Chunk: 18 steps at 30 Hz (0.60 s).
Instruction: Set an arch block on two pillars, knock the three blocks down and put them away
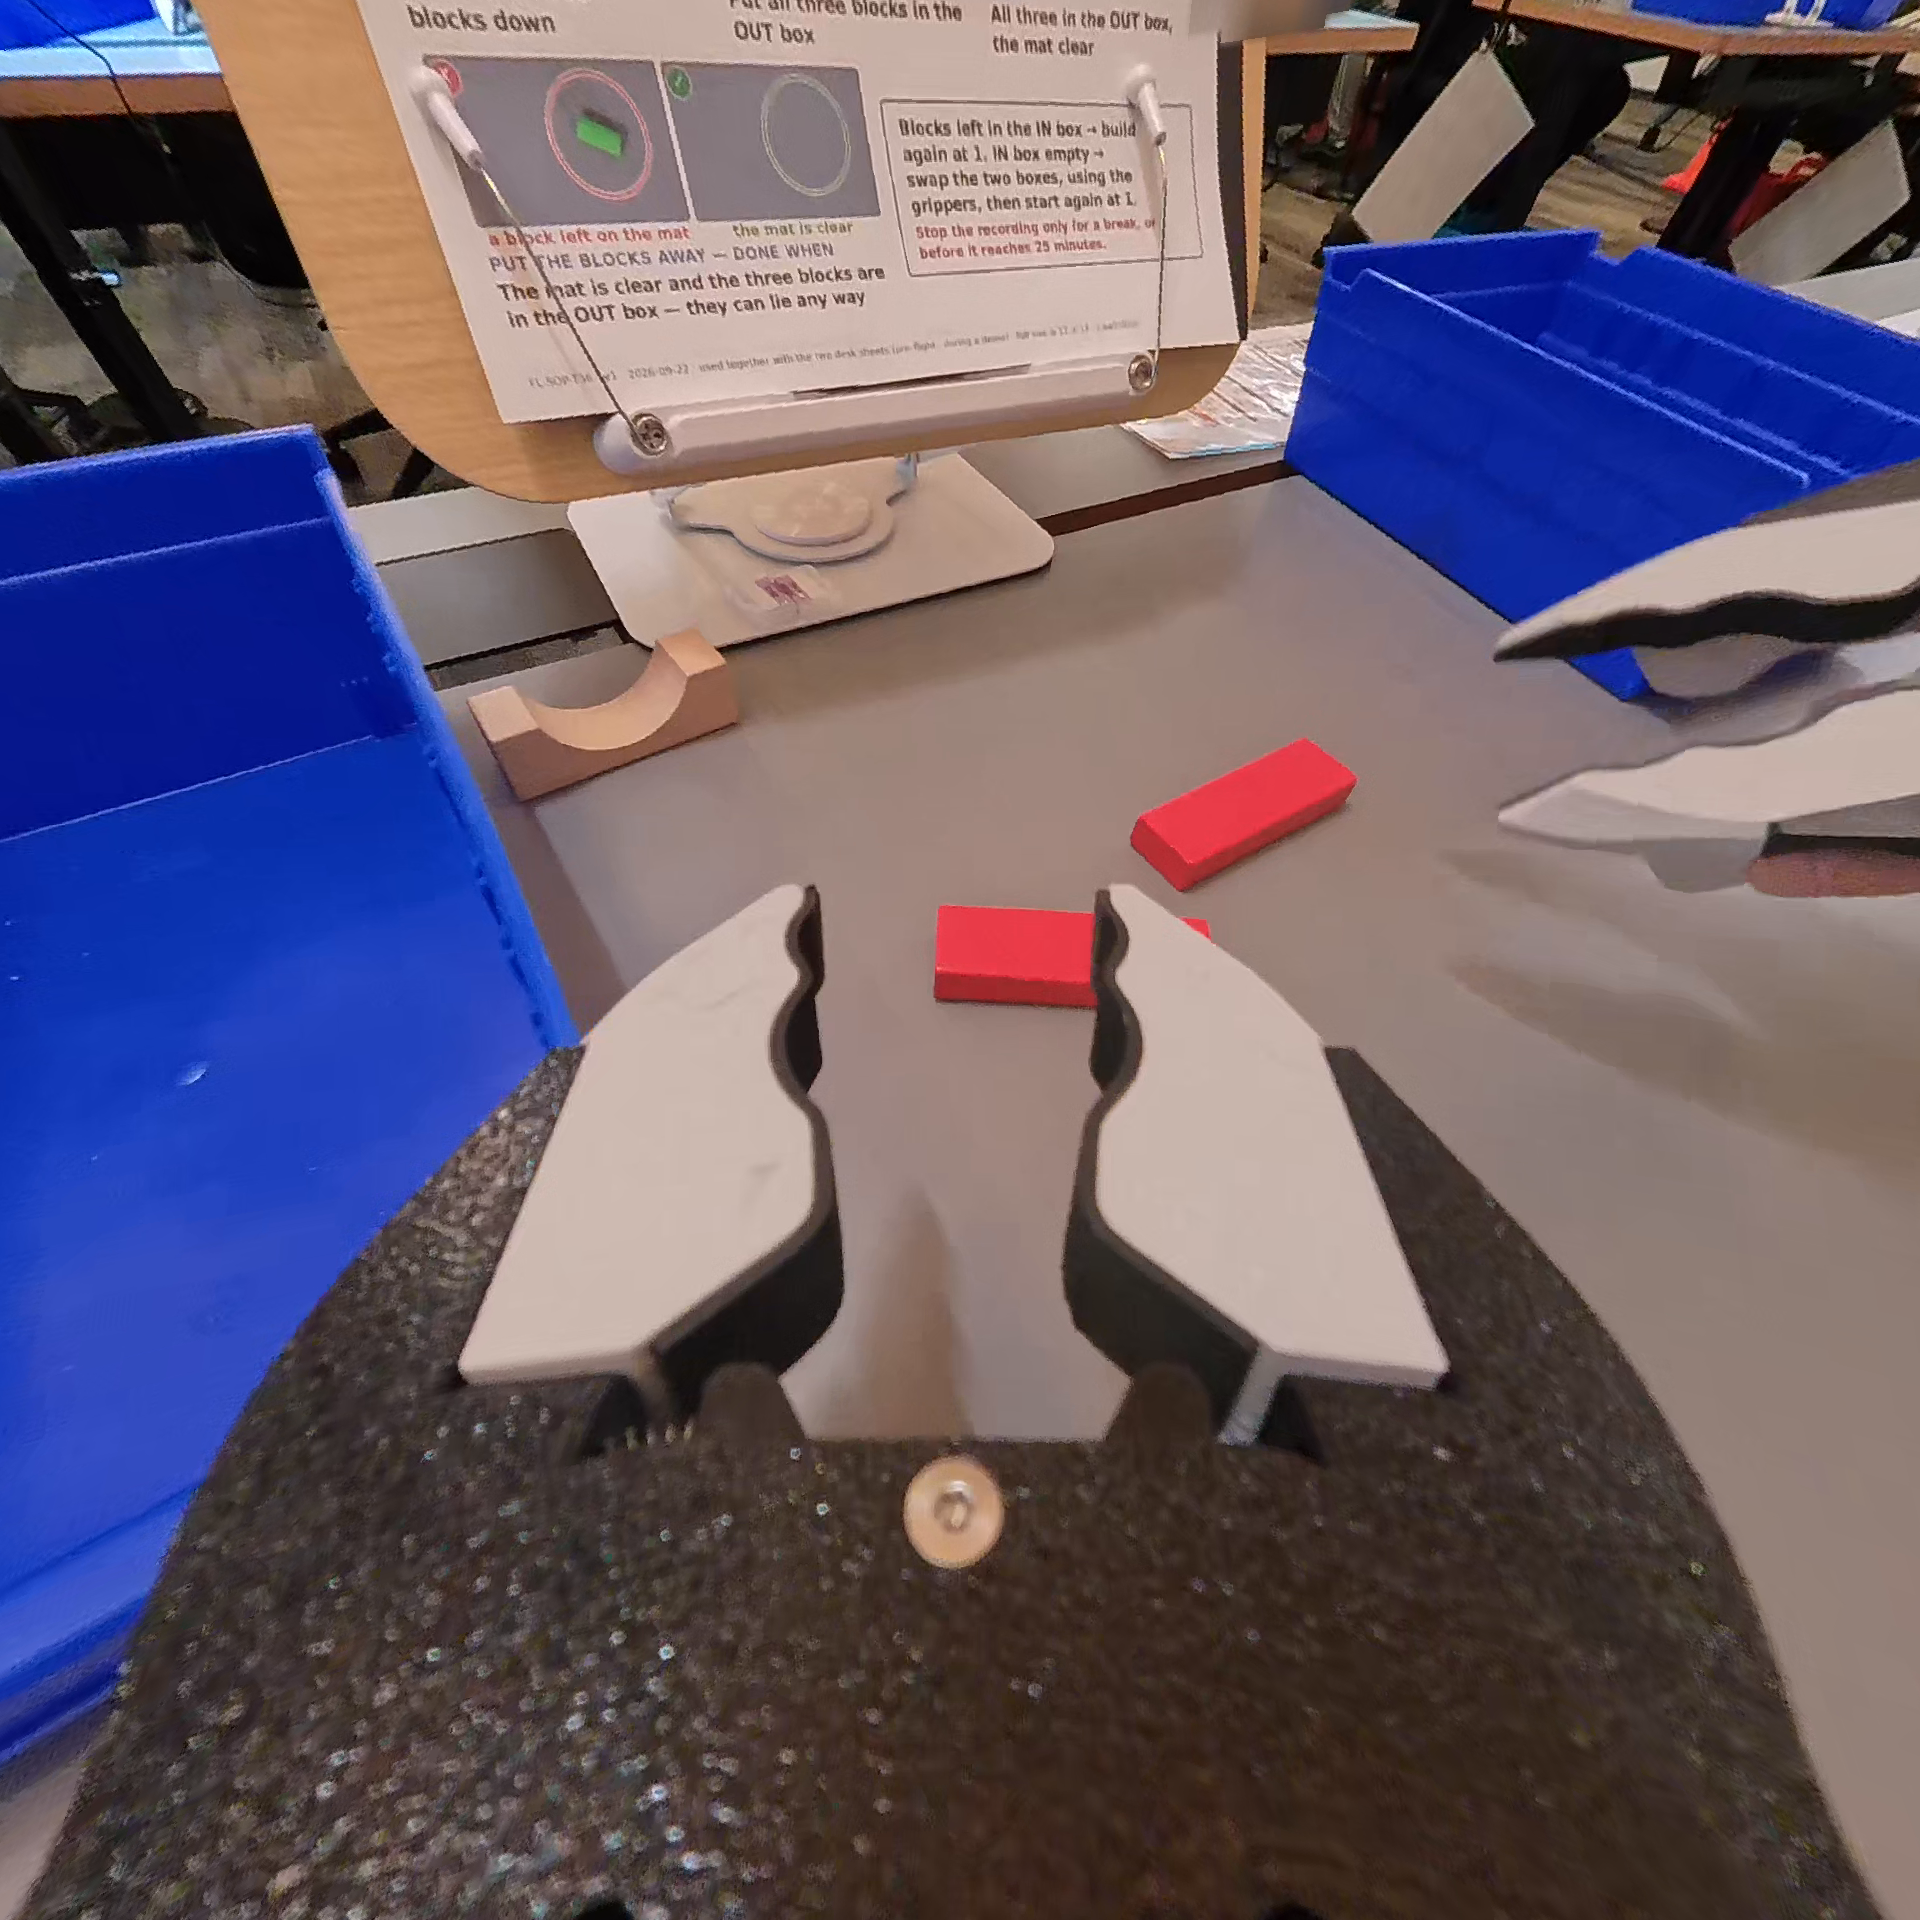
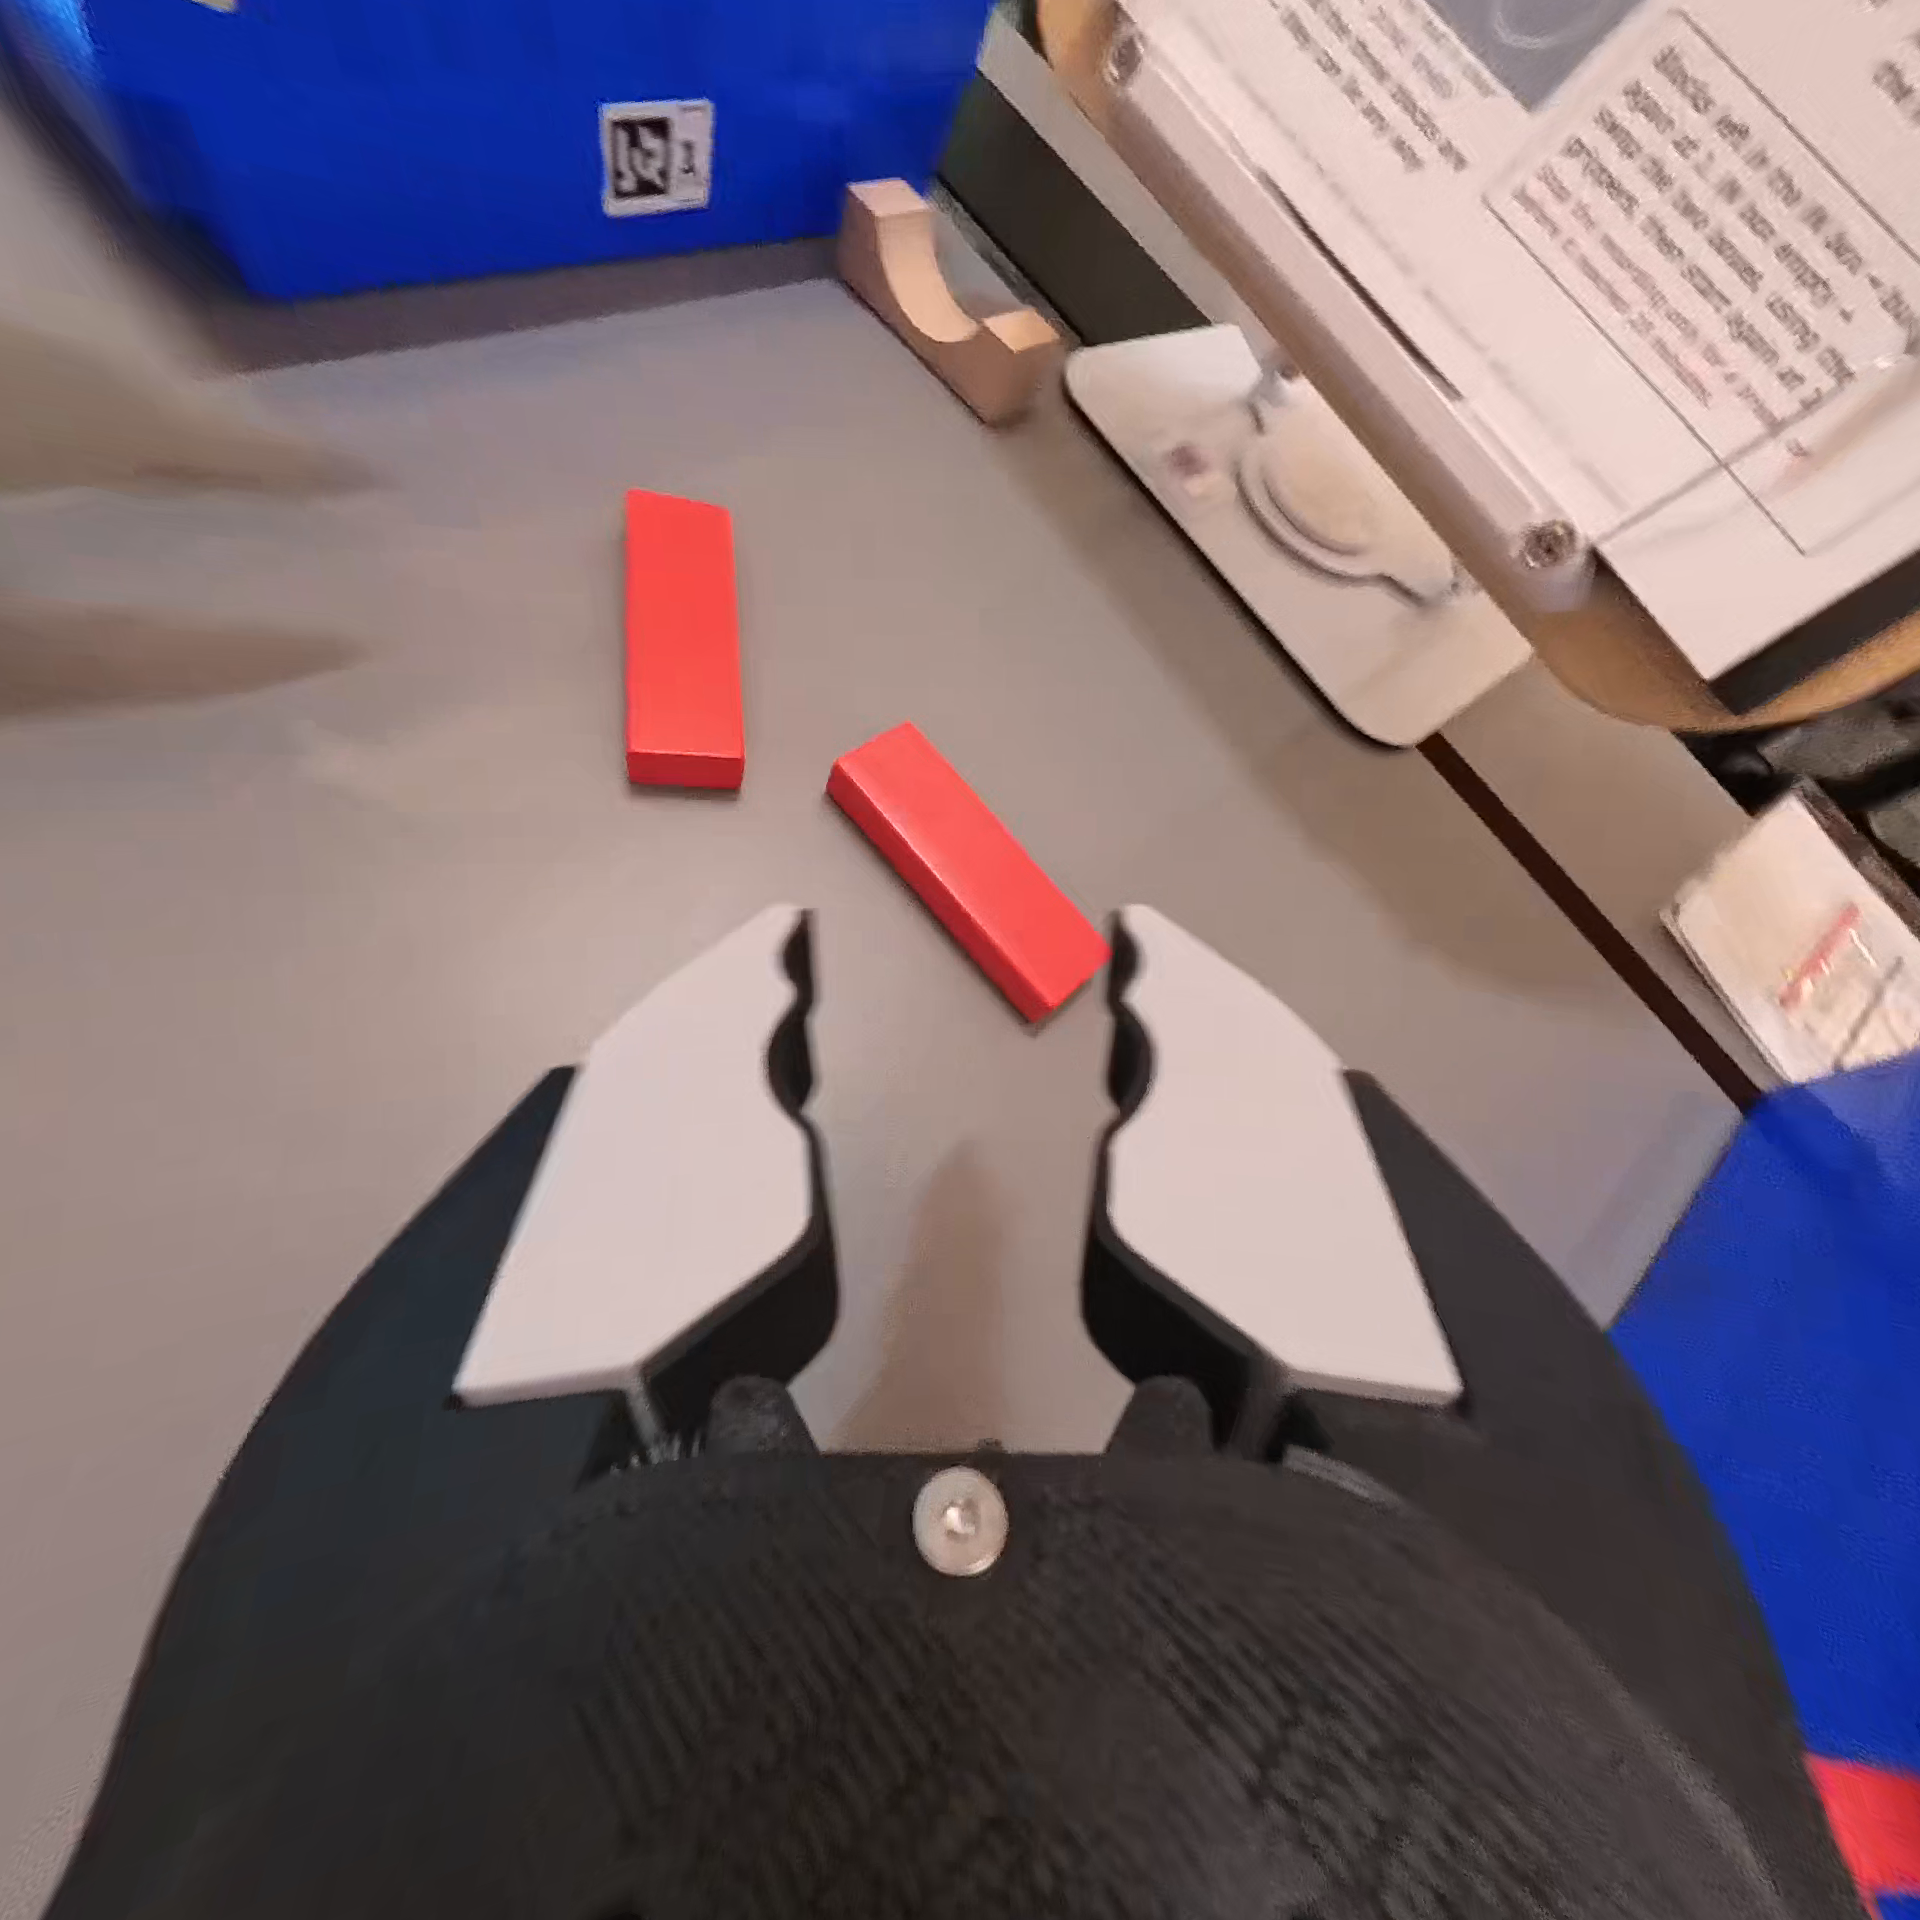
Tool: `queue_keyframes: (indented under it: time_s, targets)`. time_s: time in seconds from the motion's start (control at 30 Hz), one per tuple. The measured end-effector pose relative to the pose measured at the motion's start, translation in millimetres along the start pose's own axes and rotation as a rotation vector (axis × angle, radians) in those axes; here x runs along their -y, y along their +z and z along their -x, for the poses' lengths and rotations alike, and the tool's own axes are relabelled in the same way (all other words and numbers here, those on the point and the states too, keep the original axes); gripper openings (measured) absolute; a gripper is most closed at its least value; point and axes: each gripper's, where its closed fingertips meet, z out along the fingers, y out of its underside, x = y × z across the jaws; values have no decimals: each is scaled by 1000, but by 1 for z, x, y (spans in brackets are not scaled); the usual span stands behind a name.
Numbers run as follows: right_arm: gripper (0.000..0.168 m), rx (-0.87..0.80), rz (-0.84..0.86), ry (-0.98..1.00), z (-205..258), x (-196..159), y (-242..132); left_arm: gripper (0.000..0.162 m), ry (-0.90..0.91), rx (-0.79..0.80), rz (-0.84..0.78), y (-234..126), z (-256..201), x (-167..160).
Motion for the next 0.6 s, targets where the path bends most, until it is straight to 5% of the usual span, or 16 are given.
queue_keyframes:
  time_s: [0.03,0.23,0.6]
  targets:
    - [73,29,-16,-27,-1,1,1,49,-2,-7,-2,1,-1,0]
    - [102,294,161,-256,2,-6,18,49,-59,-98,-10,7,-11,-2]
    - [85,647,457,-481,-9,-9,50,49,-92,-170,-20,12,-10,-9]
